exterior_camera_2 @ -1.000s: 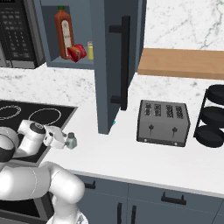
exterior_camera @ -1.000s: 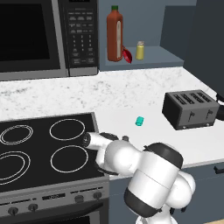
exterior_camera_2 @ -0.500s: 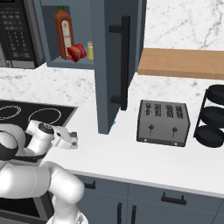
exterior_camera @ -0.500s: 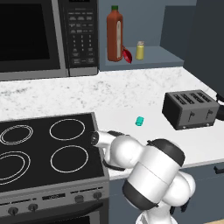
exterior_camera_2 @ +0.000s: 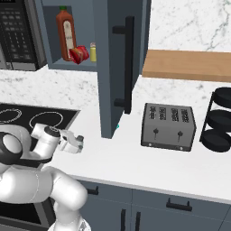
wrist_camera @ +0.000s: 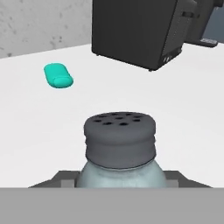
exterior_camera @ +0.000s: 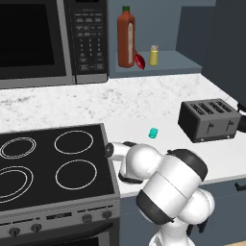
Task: Put the shaker and condiment bottle from the counter next to their counterparts in the cabinet.
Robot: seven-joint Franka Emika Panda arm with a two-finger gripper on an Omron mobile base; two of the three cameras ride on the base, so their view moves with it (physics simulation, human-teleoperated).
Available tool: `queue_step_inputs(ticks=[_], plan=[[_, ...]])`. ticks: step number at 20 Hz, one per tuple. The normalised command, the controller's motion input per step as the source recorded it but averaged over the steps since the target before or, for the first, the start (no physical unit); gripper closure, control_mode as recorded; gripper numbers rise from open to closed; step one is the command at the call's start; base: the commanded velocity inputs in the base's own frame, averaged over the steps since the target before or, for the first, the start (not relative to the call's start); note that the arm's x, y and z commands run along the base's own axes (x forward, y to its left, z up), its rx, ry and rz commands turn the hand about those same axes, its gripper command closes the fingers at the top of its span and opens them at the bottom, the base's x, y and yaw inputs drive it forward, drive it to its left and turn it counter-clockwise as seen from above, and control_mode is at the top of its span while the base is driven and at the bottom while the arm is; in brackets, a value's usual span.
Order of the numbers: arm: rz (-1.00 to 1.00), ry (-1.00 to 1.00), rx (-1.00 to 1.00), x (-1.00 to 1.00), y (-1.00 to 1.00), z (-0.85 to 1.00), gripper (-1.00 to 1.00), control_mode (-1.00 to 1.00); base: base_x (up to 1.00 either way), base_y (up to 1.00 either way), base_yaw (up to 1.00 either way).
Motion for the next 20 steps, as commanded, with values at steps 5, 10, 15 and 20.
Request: queue_step_inputs(ticks=[5,10,15,20], plan=[[-0.01,0.0,0.04,0.0,-0.05,0.24,1.0,-1.0,0.0,0.0,0.0],[-0.01,0.0,0.0,-0.01,0.0,1.0,1.0,-1.0,0.0,0.0,0.0],[0.01,0.0,-0.01,-0.04,-0.08,1.0,1.0,-1.0,0.0,0.0,0.0],[0.08,-0.01,-0.05,-0.03,-0.38,1.0,1.0,-1.0,0.0,0.0,0.0]])
